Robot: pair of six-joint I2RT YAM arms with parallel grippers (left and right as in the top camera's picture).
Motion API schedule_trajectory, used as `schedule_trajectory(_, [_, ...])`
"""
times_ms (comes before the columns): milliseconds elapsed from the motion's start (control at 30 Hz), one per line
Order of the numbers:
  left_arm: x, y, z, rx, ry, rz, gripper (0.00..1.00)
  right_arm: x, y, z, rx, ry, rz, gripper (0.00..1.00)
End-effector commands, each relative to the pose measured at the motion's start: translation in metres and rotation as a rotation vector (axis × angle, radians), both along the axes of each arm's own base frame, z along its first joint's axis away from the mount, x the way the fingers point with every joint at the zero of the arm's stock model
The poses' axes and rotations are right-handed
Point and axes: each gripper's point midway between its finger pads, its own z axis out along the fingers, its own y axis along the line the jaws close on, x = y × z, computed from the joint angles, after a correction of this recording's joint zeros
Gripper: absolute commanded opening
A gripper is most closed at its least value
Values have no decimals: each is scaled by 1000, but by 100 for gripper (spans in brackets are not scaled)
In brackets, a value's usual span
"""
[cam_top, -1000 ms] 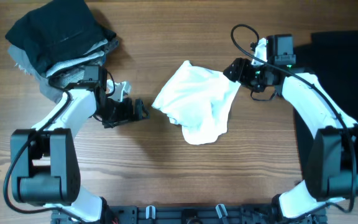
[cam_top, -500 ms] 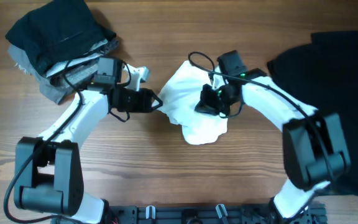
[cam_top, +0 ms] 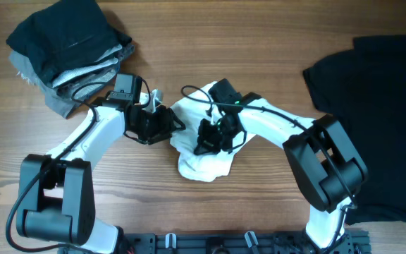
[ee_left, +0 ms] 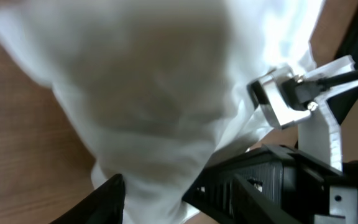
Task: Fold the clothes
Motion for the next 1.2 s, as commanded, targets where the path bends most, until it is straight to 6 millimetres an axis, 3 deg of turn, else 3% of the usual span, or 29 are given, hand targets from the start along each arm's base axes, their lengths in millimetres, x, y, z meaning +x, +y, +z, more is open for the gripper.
schedule_trajectory(0, [-17,1,-1,-4,88,20,59,24,-15,22,26,-78,-45,6])
schedule_trajectory(67, [-21,1,-2,-2,104,19,61,46,-33,48,53,-177,-79,8])
schedule_trajectory(133, [-17,0,-6,-9,94,45,71,70,-58,67,29,-264,-157,12])
schedule_trajectory(167, [-14,0,-8,-14,92,67,74,79,-68,71,17,-293,-187,15])
schedule_trajectory(233, [-10,-1,-15,-27,86,113,95,94,-86,72,-2,-323,-237,17])
schedule_trajectory(300, [-13,0,-23,-28,117,145,100,99,-95,65,-20,-310,-261,17])
schedule_trajectory(433, [-23,0,-38,-28,180,163,100,89,-94,33,-80,-164,-325,18])
schedule_trajectory(533, [-12,-11,-43,-82,174,177,100,73,-82,3,-86,-9,-343,14])
schedule_trajectory(600, [-10,-19,-48,-87,178,179,100,67,-80,-6,-96,21,-333,14])
schedule_trajectory(767, [-6,-37,-80,-97,263,249,100,63,-79,-13,-100,52,-328,14])
schedule_trajectory(867, [13,-47,-94,-137,194,249,100,62,-78,-13,-100,50,-325,14])
schedule_trajectory(933, [24,-55,-94,-161,131,229,95,62,-78,-13,-101,51,-323,14])
schedule_trajectory(1000, [33,-67,-88,-177,26,170,76,60,-75,-13,-101,49,-314,14])
schedule_trajectory(1033, [35,-74,-85,-183,-40,113,63,59,-74,-13,-101,49,-309,13])
schedule_trajectory(1067, [33,-79,-84,-183,-70,77,44,58,-73,-13,-100,46,-303,11])
schedule_trajectory(1100, [32,-81,-84,-183,-72,66,34,58,-73,-13,-98,38,-289,10])
schedule_trajectory(1167, [32,-81,-83,-185,-71,66,22,55,-76,-12,-103,28,-263,7])
